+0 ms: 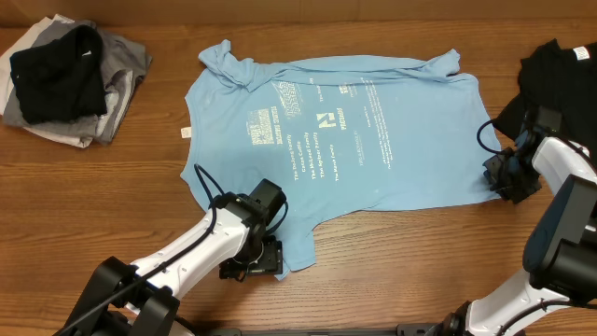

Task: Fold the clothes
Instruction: 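Grasp the lower right hem corner with the right gripper, then lift both hem corners and fold the bottom up toward the collar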

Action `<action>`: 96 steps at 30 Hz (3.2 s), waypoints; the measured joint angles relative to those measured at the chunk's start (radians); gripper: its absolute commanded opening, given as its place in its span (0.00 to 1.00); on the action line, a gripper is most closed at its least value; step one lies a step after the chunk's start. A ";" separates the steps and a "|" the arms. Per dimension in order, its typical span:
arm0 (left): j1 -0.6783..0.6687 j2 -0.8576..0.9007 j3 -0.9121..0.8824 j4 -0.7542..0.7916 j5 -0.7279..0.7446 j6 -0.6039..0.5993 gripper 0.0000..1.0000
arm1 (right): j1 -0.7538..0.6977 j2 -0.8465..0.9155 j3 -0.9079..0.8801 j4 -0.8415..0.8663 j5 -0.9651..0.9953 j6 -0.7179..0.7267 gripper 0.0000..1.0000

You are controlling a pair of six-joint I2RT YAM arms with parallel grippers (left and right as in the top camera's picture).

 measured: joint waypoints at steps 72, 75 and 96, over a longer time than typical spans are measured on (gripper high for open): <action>0.000 -0.006 -0.043 0.169 0.029 -0.027 0.04 | -0.002 0.003 0.004 0.006 -0.012 -0.001 0.04; 0.000 -0.006 -0.042 0.151 0.029 -0.027 0.04 | -0.002 0.003 0.005 0.004 -0.014 0.001 0.04; 0.000 -0.235 0.136 -0.380 -0.066 -0.090 0.04 | -0.002 -0.136 0.008 -0.311 -0.049 0.206 0.04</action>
